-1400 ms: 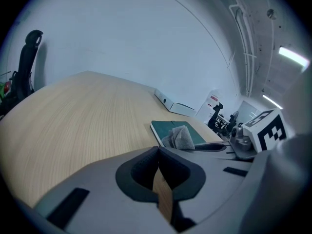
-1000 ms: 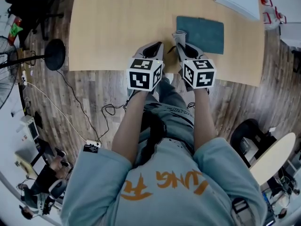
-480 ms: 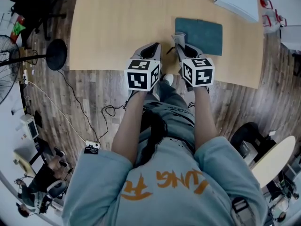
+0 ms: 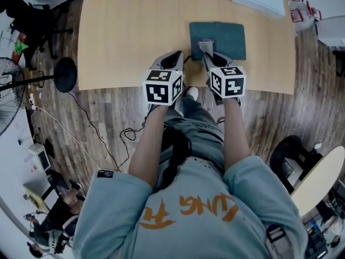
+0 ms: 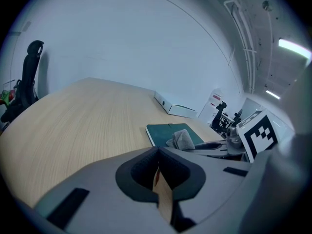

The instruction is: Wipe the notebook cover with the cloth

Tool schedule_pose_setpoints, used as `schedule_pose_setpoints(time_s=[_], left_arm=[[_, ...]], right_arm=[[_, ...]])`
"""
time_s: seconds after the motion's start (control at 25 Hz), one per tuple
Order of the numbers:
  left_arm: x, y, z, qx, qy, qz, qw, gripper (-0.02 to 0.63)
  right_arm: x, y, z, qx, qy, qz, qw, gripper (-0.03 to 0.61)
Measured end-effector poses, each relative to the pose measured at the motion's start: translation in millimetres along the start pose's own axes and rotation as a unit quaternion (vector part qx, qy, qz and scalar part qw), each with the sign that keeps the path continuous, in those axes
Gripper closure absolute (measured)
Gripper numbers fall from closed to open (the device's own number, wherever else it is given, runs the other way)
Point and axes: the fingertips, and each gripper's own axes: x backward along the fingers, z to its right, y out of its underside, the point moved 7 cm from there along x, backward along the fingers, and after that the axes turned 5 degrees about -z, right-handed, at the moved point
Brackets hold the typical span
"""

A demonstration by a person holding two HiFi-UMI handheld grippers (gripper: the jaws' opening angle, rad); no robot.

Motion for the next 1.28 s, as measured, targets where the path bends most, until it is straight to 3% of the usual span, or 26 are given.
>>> schedule_pose_setpoints(time_s=[1.28], left_arm=[[-44.4, -18.2, 45.7, -0.059, 0.043, -0.036, 0.9967, 0.596]], right_arm=[[39.6, 16.5, 90.8, -0.094, 0.061, 0.044, 0.993, 0.548]])
